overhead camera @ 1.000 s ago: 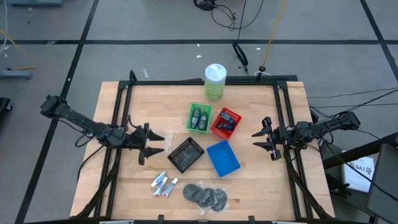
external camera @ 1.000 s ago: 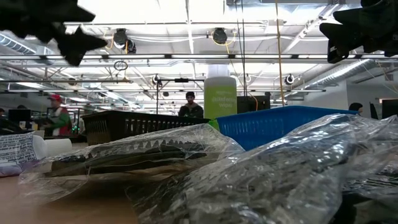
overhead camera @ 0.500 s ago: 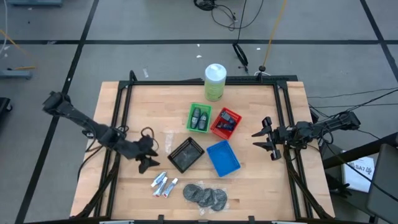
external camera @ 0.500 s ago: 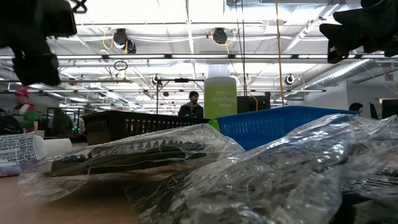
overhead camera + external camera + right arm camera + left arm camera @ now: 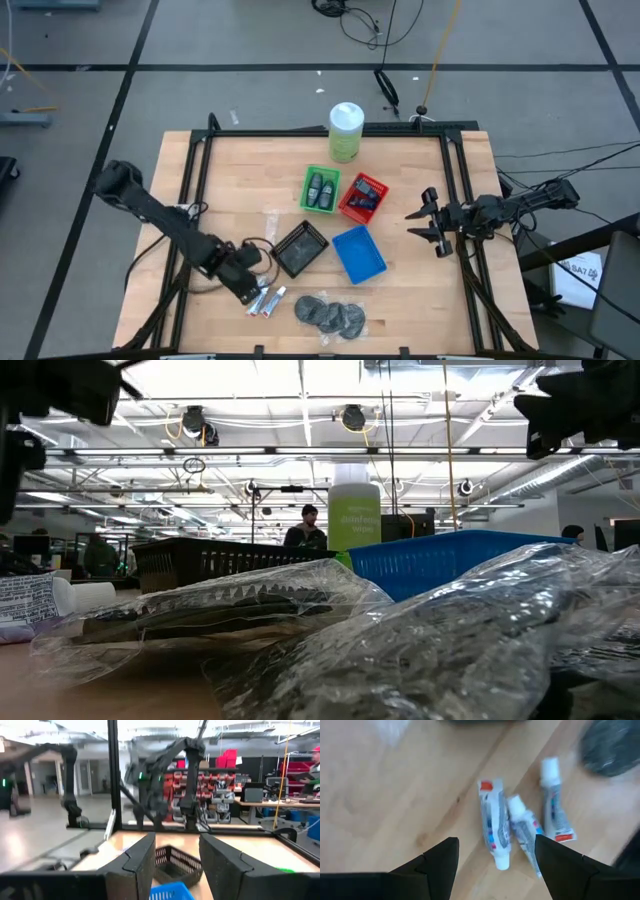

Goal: Pick & Place Travel size toiletries
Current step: Put the top left white toothpaste into the black bin

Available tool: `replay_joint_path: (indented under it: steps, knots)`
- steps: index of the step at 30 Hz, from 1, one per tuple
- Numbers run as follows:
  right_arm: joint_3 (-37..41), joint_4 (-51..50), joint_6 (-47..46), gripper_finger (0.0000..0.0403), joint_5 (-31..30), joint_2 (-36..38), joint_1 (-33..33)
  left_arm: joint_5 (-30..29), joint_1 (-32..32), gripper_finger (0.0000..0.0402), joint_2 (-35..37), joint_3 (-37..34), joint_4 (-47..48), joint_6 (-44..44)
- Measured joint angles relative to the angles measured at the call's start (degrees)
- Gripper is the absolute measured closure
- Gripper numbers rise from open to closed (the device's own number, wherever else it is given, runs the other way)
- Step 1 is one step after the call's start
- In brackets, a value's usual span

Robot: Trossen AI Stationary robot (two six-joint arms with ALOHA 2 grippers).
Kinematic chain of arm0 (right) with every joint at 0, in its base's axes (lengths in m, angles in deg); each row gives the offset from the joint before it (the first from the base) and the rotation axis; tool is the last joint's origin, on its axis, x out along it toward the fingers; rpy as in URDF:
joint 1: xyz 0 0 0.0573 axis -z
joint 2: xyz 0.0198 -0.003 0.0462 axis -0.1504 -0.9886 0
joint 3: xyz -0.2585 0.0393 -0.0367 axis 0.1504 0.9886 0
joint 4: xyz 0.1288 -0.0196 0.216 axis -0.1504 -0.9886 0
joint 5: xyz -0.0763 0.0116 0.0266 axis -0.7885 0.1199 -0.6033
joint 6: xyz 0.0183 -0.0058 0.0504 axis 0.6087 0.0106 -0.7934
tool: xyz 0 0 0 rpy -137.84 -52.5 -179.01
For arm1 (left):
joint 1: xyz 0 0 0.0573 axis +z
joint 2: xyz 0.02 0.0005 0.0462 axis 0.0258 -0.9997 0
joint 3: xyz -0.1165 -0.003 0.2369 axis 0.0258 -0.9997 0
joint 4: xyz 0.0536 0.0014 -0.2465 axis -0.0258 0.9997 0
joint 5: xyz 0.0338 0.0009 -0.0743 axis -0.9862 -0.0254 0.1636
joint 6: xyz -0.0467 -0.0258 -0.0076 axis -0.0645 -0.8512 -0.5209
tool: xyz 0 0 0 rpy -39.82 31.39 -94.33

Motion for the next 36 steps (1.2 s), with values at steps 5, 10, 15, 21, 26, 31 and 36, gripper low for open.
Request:
replay_joint_path:
  steps: [5, 10, 15, 21, 26, 31, 36]
  knots:
    - [0.02, 3.55, -4.17, 0.0261, 0.00, 0.02, 0.00, 2.36, 0.00, 0.0149, -6.53, 1.63, -0.23, -3.49]
    - [0.02, 3.66, -5.56, 0.0261, 0.00, 0.02, 0.00, 2.39, 0.00, 0.0149, -9.97, 1.71, -0.57, -5.45]
    - [0.02, 3.66, -5.56, 0.0261, 0.00, 0.02, -0.01, 4.00, 0.02, 0.0149, -12.37, 1.72, -1.54, -6.99]
    - [0.02, 3.66, -5.54, 0.0261, 0.00, 0.02, 0.00, 5.84, 0.02, 0.0149, -15.01, 1.71, -1.21, -8.13]
    - [0.02, 3.66, -5.43, 0.0261, 0.00, 0.02, 0.00, 4.95, 0.80, 0.0149, -16.67, 1.81, 0.86, -8.17]
    - [0.02, 3.63, -5.15, 0.0261, 0.00, 0.01, 0.00, 3.17, 1.64, 0.0149, -16.76, 1.90, 5.67, -7.09]
    - [0.02, 3.63, -5.17, 0.0261, 0.00, 0.02, 0.00, 2.17, 1.59, 0.0149, -16.76, 1.88, 6.40, -7.13]
